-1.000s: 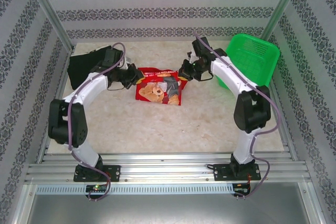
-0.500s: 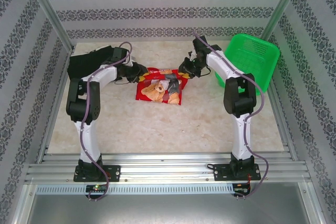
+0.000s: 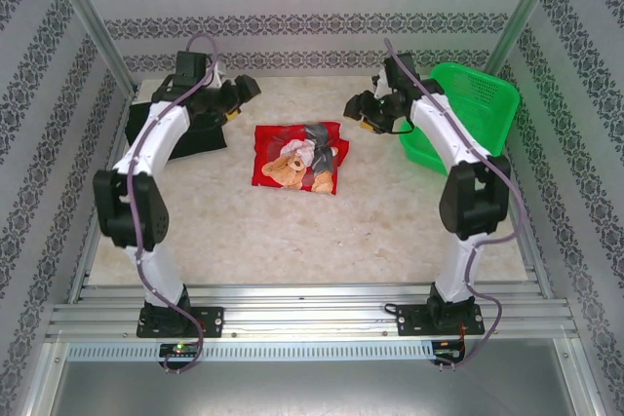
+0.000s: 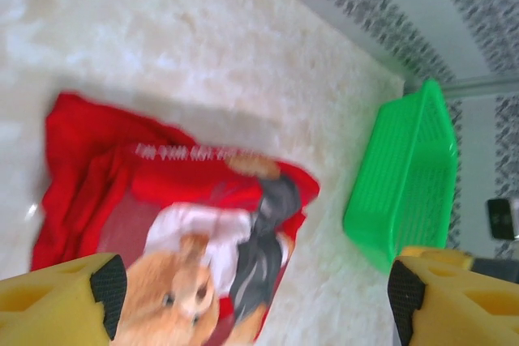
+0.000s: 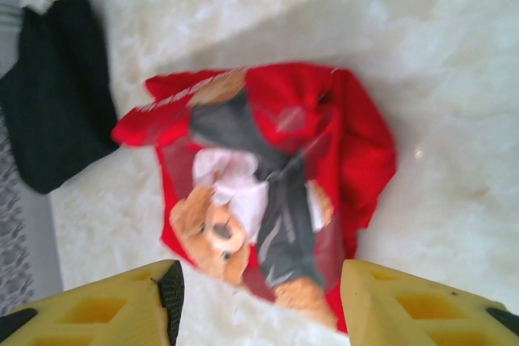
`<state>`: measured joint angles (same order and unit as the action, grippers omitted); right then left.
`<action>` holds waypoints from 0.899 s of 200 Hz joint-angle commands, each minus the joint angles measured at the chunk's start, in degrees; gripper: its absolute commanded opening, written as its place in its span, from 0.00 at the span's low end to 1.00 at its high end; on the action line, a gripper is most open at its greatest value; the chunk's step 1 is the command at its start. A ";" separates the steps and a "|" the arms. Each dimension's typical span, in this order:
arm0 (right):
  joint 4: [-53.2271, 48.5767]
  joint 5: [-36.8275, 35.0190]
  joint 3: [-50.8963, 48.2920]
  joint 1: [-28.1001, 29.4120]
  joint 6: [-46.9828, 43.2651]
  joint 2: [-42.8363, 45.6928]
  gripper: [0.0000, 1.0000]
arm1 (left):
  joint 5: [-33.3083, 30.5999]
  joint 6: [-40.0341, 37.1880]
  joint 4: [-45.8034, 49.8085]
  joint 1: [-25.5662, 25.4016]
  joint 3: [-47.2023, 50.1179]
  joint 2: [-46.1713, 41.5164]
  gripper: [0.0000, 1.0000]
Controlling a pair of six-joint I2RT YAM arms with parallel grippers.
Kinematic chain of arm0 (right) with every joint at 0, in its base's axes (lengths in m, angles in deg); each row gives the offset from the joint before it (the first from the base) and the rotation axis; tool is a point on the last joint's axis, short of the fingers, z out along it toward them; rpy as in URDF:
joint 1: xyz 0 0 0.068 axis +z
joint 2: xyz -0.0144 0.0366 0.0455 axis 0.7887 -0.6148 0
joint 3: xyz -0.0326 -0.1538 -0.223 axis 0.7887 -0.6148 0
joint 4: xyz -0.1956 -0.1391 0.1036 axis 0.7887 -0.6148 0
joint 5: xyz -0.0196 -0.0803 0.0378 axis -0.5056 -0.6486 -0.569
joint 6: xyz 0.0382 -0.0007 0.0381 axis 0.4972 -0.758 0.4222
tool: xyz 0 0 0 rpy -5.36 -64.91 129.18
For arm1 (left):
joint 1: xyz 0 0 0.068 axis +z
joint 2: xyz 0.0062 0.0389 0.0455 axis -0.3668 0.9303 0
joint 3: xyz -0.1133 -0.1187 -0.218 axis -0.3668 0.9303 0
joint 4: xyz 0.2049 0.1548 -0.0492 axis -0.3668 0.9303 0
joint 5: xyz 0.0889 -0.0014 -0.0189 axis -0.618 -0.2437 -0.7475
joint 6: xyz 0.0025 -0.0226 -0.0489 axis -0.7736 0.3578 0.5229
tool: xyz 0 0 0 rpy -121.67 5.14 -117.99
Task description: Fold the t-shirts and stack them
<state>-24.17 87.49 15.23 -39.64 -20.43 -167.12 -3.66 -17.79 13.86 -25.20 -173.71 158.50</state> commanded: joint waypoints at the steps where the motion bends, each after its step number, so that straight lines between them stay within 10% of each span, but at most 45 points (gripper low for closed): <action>1: 6.52 4.32 -5.10 2.51 1.71 0.59 0.53 | -0.85 -5.51 3.87 0.08 10.70 -2.17 0.85; 132: 30.78 10.07 11.96 5.54 20.63 -27.23 0.36 | 1.71 -4.50 -16.36 -0.69 24.10 7.15 0.85; 180: 23.23 7.25 18.16 3.28 20.30 -31.75 0.33 | 2.81 1.34 -25.88 -1.35 26.16 10.35 0.97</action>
<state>0.99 96.03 32.56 -34.68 -1.20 -198.50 -2.13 -20.21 -4.74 -25.68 -148.81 166.50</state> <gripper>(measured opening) 0.332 0.955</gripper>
